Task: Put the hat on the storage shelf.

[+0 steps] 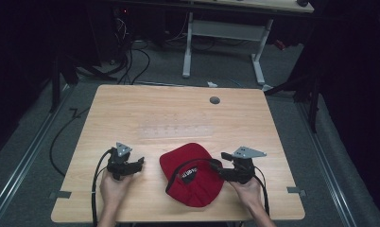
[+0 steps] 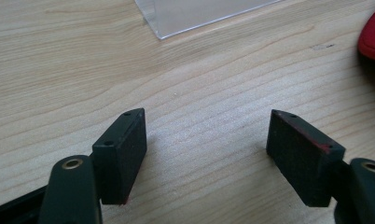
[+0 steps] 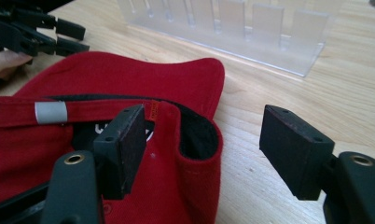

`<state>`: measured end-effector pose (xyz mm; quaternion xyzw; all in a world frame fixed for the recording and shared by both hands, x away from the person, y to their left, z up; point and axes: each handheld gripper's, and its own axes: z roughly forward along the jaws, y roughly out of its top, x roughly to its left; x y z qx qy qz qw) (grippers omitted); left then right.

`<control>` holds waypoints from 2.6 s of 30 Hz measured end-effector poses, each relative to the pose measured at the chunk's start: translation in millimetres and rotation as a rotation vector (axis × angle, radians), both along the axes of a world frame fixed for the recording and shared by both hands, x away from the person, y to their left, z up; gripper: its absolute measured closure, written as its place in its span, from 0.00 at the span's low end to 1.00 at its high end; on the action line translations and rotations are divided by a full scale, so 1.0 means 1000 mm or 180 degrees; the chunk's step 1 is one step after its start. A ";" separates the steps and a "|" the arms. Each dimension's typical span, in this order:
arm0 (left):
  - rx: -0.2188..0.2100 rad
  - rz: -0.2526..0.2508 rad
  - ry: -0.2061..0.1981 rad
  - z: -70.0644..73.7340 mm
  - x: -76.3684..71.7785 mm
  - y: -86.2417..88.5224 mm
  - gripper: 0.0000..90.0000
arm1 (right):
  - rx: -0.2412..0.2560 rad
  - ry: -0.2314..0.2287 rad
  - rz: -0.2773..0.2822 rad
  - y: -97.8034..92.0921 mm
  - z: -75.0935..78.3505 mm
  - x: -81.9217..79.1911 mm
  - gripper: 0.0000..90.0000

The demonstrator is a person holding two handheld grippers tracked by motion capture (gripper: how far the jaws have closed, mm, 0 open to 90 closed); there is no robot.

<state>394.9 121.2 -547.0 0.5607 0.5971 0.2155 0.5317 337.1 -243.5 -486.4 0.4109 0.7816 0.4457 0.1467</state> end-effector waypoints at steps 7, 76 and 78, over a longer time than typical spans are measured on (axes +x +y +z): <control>0.0001 0.0000 0.0000 0.000 0.000 0.000 0.32 | -0.0147 0.0094 0.0071 0.009 -0.009 0.007 0.37; -0.0001 0.0001 -0.0001 0.000 0.000 0.000 0.32 | 0.0075 0.0461 0.0271 0.006 -0.018 0.019 0.92; -0.0010 0.0005 -0.0002 0.000 0.000 0.000 0.32 | 0.0073 0.0456 0.0269 0.005 -0.017 0.019 0.92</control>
